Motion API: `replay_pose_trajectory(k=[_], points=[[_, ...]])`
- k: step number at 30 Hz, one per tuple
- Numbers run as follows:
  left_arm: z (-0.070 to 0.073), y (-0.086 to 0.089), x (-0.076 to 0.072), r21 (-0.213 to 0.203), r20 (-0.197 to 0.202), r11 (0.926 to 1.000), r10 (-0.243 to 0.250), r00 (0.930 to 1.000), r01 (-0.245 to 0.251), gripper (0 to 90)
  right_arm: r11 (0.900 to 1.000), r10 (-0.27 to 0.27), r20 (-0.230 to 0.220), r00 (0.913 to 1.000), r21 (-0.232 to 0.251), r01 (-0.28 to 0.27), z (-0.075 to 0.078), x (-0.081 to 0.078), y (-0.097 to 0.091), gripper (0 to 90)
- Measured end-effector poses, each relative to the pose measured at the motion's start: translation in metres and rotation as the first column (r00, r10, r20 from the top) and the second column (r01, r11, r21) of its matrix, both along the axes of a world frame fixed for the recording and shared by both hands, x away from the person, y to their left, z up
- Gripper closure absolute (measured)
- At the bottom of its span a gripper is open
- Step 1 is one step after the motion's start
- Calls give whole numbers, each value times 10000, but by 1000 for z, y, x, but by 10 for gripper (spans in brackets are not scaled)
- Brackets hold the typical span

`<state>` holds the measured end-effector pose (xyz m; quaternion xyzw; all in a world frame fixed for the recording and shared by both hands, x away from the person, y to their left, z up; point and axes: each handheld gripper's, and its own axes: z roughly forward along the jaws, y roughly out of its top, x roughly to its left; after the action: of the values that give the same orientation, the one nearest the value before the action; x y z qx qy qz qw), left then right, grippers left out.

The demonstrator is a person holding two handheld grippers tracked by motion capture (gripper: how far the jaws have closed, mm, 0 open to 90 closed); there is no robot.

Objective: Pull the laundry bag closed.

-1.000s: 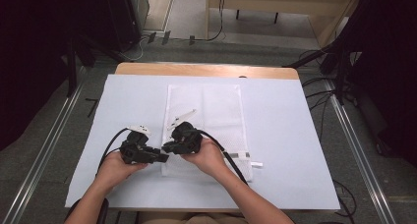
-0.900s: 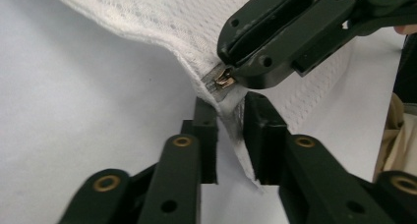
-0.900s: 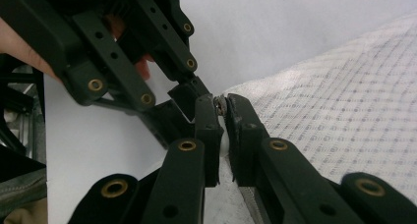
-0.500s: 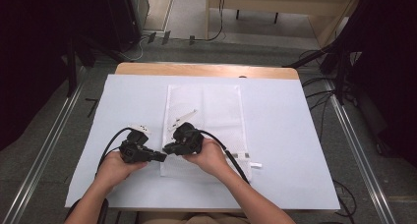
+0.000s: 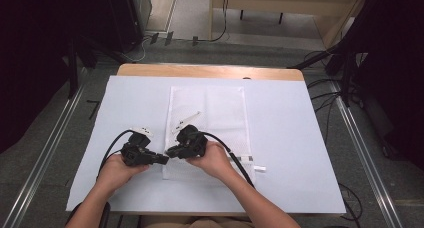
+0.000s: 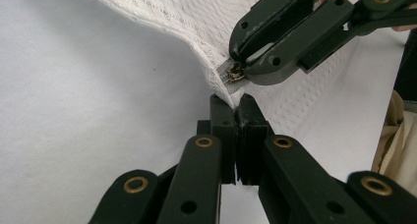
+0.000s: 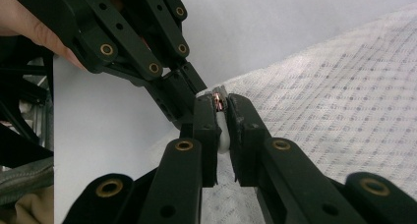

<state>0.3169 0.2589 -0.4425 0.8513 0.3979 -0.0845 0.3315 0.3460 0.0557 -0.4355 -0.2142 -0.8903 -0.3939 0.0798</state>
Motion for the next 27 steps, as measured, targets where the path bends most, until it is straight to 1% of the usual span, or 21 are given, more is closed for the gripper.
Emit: replay_pose_trajectory(k=[3,6,7,8,10,12,14,16,17,18,21,24,27], points=[[1,0,0,76,42,10000,-6,10000,6,891,10000,54,-55,10000,-78,-54,0,0,-1,841],[0,0,-1,43,35,10000,-38,10000,37,891,9999,88,-152,9998,-80,-90,-1,0,-1,847],[0,0,-1,43,35,10000,-42,10000,41,890,9999,124,-84,9999,-113,-125,-1,0,-1,850],[0,0,-1,28,56,10000,-43,10000,43,890,9997,150,85,9999,-191,-149,0,-1,-1,855],[0,0,0,-51,-18,9999,-92,10000,92,887,9997,149,113,9998,-179,-147,0,-2,-1,856],[0,-1,0,-21,99,9999,-115,9999,115,866,9995,251,249,9994,-201,-246,1,-2,-1,858],[0,-1,0,-66,248,9999,-109,9996,110,797,9996,242,239,9994,-166,-239,1,-3,0,859],[0,-1,0,-65,253,9999,-117,9996,118,804,9993,302,414,9987,-210,-294,2,-4,0,859],[0,-1,0,-36,231,10000,-85,9997,86,839,9993,299,428,9986,-229,-290,2,-4,1,859],[0,-1,0,-110,144,9999,-65,9999,67,864,9993,320,414,9986,-225,-311,2,-4,0,860],[0,-1,1,-161,99,9999,-51,9999,52,879,9992,361,339,9988,-175,-356,2,-3,0,860],[0,0,1,-139,6,9999,-50,10000,50,886,9986,487,463,9977,-215,-478,1,-3,-1,861],[1,0,0,-143,52,9999,-78,10000,78,887,9985,509,427,9978,-203,-501,0,-3,-2,861]])
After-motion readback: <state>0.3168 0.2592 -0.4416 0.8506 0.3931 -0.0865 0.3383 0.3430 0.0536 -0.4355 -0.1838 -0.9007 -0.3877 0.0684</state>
